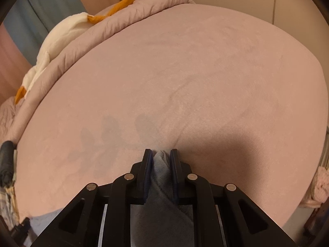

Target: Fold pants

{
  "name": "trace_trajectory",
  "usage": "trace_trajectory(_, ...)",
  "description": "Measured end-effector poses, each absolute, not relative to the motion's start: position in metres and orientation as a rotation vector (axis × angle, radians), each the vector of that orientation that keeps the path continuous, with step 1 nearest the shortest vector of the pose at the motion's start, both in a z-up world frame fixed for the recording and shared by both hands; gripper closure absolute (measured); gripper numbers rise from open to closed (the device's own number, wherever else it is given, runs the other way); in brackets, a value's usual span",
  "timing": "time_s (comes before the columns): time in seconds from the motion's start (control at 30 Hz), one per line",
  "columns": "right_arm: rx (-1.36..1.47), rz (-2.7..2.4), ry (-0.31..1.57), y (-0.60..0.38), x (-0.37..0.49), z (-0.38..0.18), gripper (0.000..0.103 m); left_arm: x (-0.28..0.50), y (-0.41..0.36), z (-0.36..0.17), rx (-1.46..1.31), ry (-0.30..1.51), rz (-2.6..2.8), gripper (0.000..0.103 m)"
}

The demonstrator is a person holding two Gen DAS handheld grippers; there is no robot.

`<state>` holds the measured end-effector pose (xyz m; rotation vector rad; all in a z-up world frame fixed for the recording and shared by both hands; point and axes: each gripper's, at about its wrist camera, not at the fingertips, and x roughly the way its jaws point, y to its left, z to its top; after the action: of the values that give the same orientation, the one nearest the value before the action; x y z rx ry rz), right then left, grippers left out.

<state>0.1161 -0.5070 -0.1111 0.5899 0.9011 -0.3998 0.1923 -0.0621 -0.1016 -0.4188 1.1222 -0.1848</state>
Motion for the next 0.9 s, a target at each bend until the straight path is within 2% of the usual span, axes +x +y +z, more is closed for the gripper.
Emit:
trace_trajectory(0.07,0.607,-0.420,0.892,-0.511,0.103,-0.103,0.053,0.175,-0.061,-0.093,-0.421,1.103,-0.212,0.055)
trace_trajectory(0.13,0.613,-0.447,0.850,-0.515,0.082,-0.093,0.042,0.155,-0.060,-0.087,-0.388,1.075,-0.229,0.052)
trace_trajectory(0.43,0.600,-0.432,0.883,-0.501,0.019,-0.098,0.042,0.089,-0.057,-0.089,-0.403,1.121,-0.286,0.053)
trace_trajectory(0.5,0.586,-0.441,0.897,-0.498,0.014,-0.104,0.046,0.080,-0.060,-0.090,-0.395,1.135,-0.301,0.053)
trace_trajectory(0.57,0.590,-0.432,0.907,-0.500,0.008,-0.107,0.064,0.074,-0.064,-0.092,-0.385,1.142,-0.306,0.053)
trace_trajectory(0.63,0.587,-0.434,0.935,-0.500,0.011,-0.112,0.072,0.074,-0.065,-0.097,-0.382,1.159,-0.304,0.053)
trace_trajectory(0.67,0.560,-0.460,0.939,-0.499,0.011,-0.113,0.083,0.073,-0.065,-0.101,-0.383,1.174,-0.302,0.053)
trace_trajectory(0.83,0.538,-0.495,0.873,-0.497,0.000,-0.097,0.096,0.078,-0.064,-0.116,-0.407,1.216,-0.298,0.053)
trace_trajectory(0.9,0.529,-0.493,0.866,-0.497,0.000,-0.097,0.096,0.079,-0.063,-0.117,-0.420,1.215,-0.299,0.052)
